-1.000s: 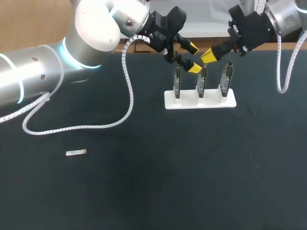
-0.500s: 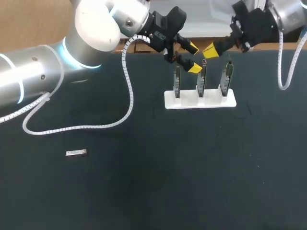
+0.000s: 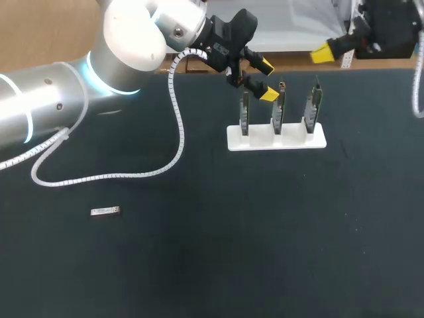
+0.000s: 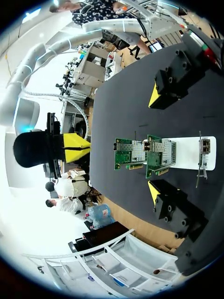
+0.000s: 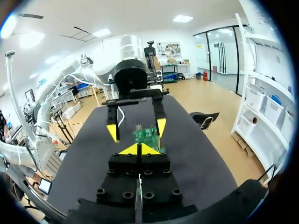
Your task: Pick up the optical module with the left hand, and insert it into the network port with the right hand.
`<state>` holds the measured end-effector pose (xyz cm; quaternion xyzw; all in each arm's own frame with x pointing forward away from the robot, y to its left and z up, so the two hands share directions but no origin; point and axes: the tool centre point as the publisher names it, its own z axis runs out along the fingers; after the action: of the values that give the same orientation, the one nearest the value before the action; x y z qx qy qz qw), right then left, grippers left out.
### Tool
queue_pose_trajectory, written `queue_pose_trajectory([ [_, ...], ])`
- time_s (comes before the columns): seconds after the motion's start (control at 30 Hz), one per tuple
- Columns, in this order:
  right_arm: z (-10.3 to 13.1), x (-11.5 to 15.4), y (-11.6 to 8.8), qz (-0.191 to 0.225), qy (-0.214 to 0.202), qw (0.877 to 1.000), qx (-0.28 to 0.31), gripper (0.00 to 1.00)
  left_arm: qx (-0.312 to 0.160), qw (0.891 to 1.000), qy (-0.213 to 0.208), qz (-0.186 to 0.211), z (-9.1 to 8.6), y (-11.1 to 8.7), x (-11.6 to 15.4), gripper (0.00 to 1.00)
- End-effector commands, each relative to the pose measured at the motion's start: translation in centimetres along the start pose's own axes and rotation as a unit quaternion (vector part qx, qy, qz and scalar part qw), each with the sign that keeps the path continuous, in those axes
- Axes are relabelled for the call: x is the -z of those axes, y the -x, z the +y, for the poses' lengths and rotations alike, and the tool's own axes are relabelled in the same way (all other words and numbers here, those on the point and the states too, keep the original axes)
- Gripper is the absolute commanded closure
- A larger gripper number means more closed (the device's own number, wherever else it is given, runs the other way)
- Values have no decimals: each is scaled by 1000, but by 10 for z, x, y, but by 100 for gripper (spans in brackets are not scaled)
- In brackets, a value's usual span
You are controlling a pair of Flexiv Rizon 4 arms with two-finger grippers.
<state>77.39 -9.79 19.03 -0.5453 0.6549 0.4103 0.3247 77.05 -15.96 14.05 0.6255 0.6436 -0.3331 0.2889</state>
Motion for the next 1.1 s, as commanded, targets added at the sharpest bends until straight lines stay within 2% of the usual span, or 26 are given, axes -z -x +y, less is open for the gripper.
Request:
queue_pose_trajectory([
  [0.03,5,16,-10,9,7,1000,1,100,1,1000,-1,2,1,1,-1,0],
  [0.2,5,24,-24,26,31,999,1,100,1,1000,-1,2,1,1,-1,0],
  [0.5,2,30,-36,35,36,999,-7,100,1,1000,-1,2,1,1,-1,0],
  [0.6,5,29,-40,46,58,997,-8,100,1,1000,-1,2,1,1,-1,0],
  [1.1,4,22,-46,56,60,997,-10,100,1,1000,-1,2,1,1,-1,0],
])
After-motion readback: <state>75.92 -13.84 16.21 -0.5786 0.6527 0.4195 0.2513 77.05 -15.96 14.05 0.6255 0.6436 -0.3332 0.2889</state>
